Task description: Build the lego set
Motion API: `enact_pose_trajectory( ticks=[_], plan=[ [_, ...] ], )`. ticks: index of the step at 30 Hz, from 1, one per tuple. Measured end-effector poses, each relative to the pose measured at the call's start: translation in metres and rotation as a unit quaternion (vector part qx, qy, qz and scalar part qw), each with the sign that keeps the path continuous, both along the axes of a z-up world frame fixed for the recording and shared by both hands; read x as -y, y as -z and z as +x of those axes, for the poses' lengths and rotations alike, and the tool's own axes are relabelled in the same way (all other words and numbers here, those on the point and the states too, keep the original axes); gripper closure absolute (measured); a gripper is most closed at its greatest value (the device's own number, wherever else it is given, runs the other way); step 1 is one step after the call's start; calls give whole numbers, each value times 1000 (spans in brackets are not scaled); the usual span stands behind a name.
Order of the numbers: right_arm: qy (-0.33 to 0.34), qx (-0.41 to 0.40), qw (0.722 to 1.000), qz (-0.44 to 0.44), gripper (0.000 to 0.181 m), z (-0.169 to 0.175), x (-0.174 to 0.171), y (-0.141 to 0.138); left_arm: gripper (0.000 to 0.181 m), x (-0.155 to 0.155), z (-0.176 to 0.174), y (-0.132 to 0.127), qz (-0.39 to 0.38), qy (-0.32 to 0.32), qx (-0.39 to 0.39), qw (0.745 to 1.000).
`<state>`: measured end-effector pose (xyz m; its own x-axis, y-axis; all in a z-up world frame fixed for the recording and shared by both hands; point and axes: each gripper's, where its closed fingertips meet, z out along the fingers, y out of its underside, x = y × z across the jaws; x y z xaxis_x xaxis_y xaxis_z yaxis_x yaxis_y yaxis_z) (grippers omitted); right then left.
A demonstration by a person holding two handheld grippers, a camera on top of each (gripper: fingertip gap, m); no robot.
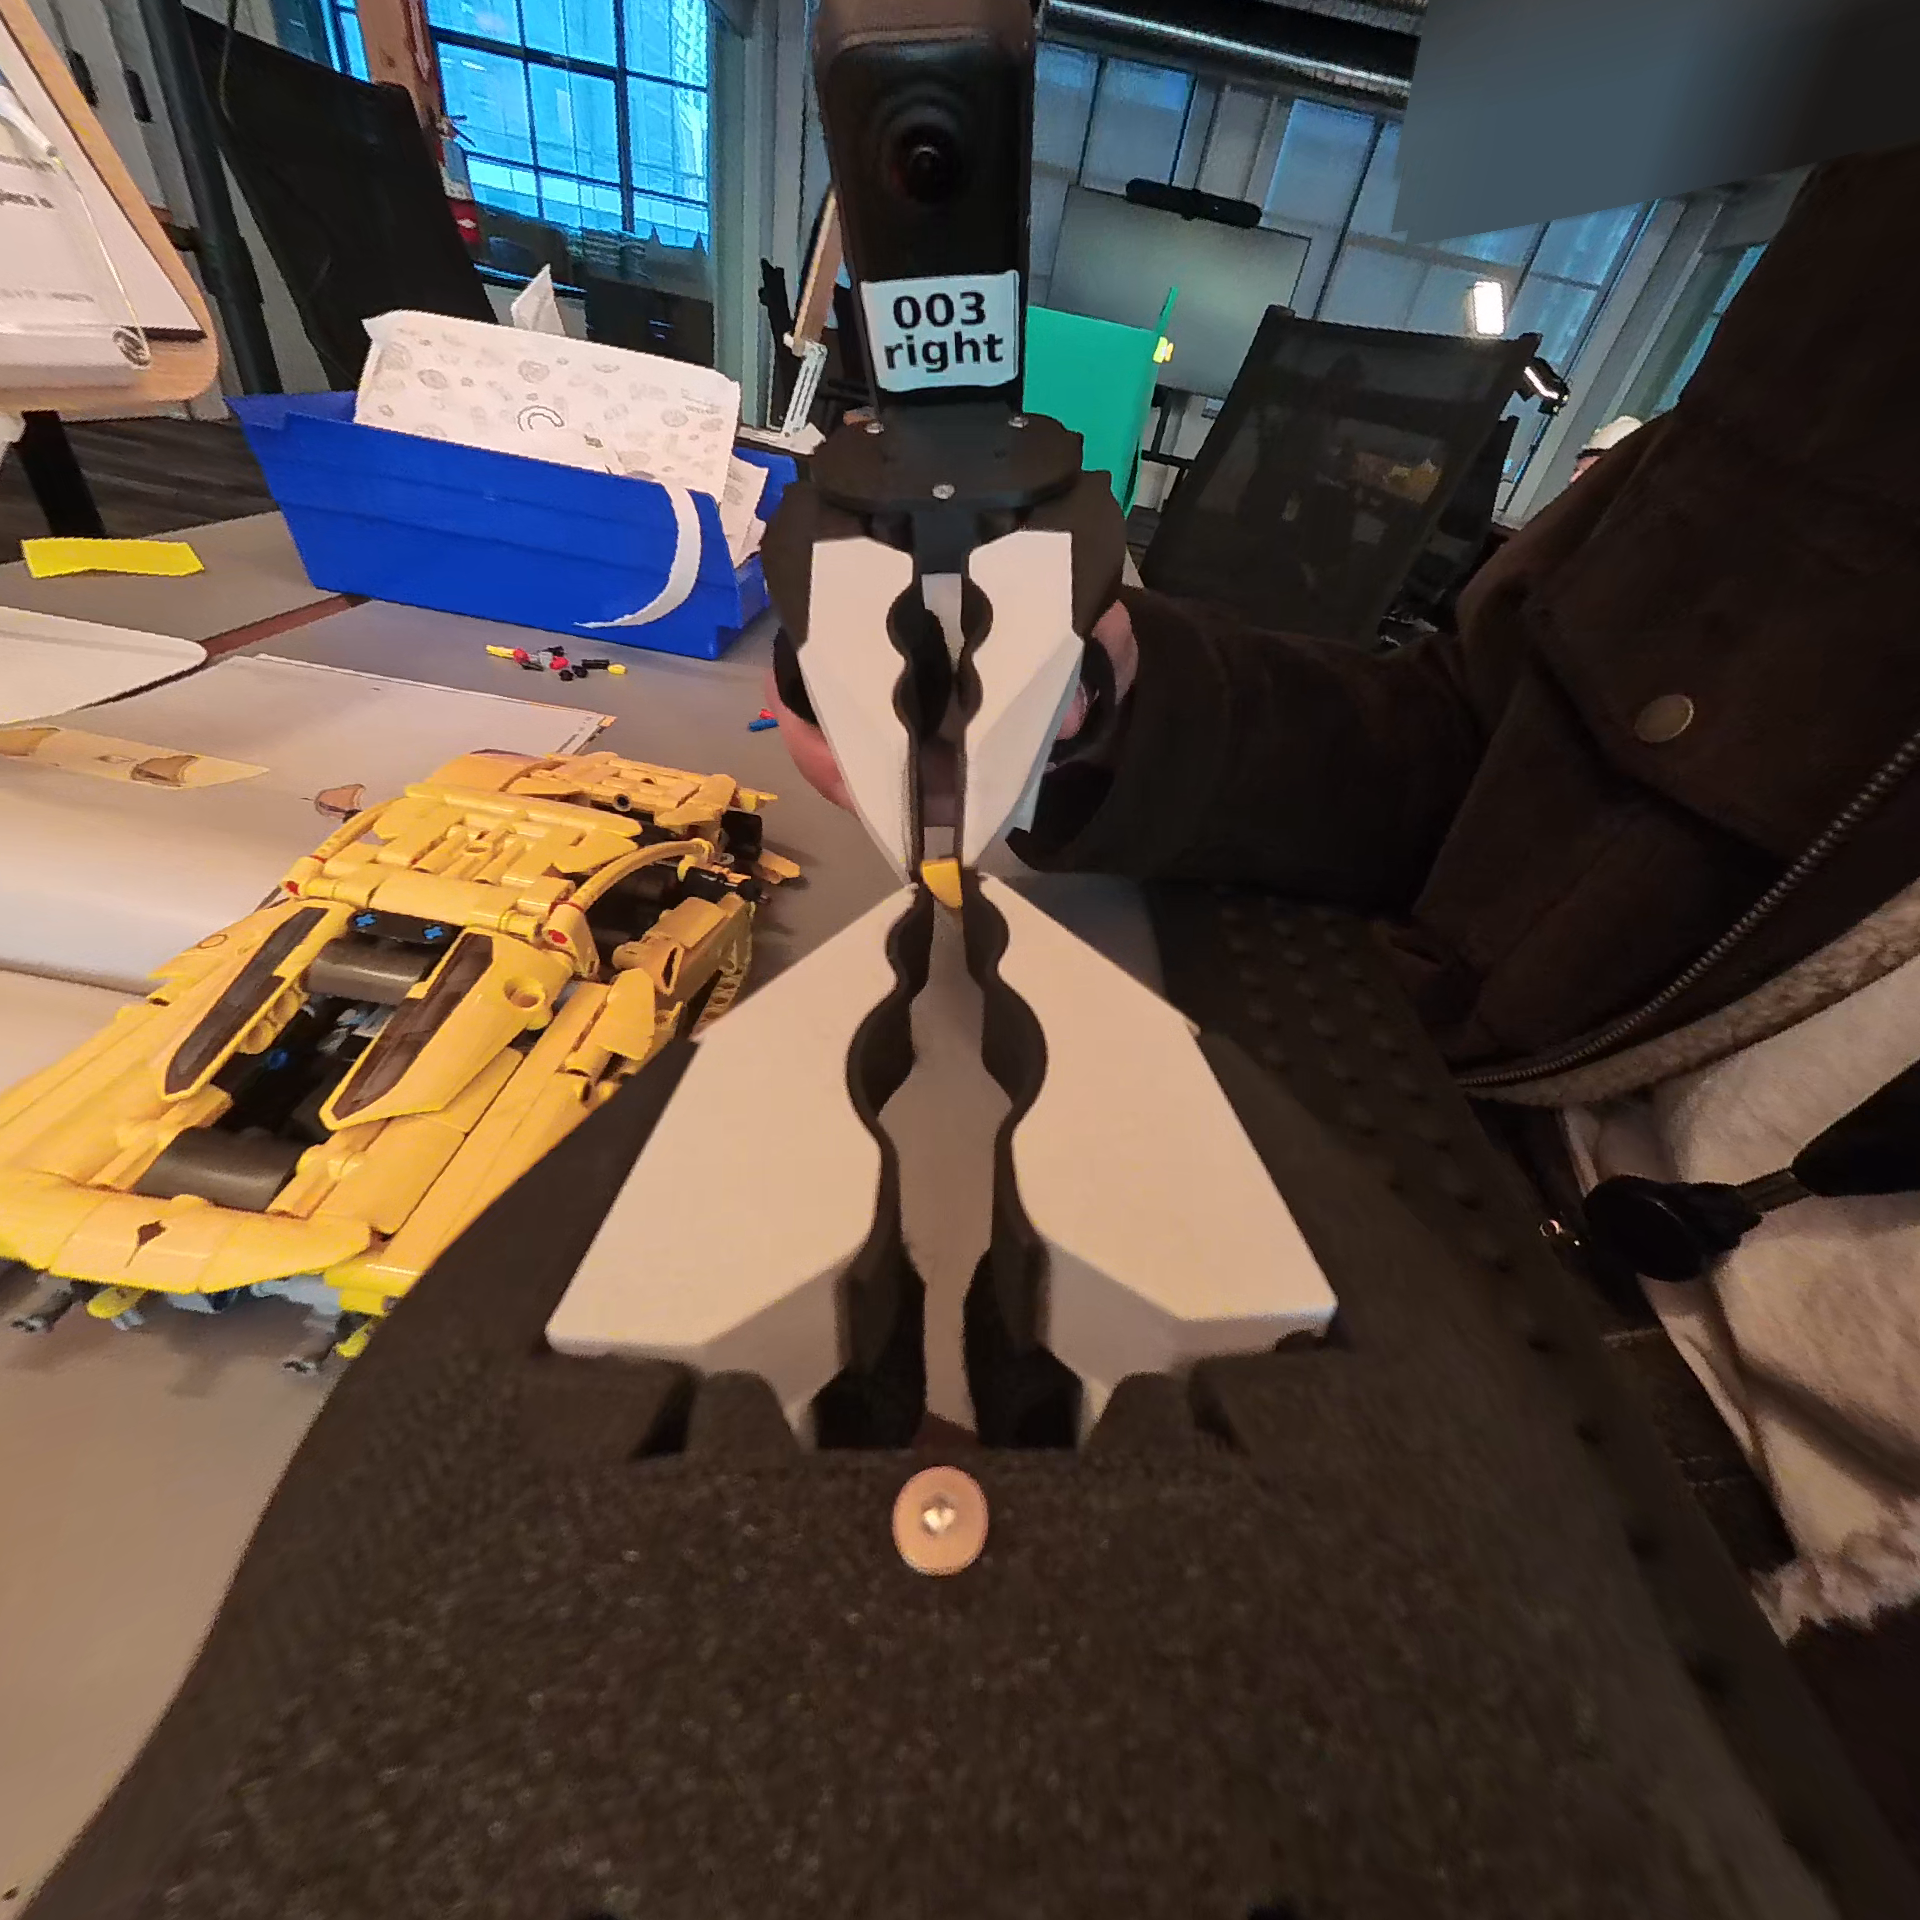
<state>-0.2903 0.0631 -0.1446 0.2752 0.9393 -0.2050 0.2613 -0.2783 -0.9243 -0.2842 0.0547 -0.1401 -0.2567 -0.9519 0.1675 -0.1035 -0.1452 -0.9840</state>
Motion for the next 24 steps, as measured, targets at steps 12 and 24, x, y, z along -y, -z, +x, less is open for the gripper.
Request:
enact_pose_trajectory(
  ticks=[12,24],
  plan=[
    [77,37,995,56,167,39,-21,0,177,-22,3,13,54,-66,-23,996],
    [8,249,968,-8,136,91,22,109,177,-21,6,26,80,-75,-52,993]
  ],
)
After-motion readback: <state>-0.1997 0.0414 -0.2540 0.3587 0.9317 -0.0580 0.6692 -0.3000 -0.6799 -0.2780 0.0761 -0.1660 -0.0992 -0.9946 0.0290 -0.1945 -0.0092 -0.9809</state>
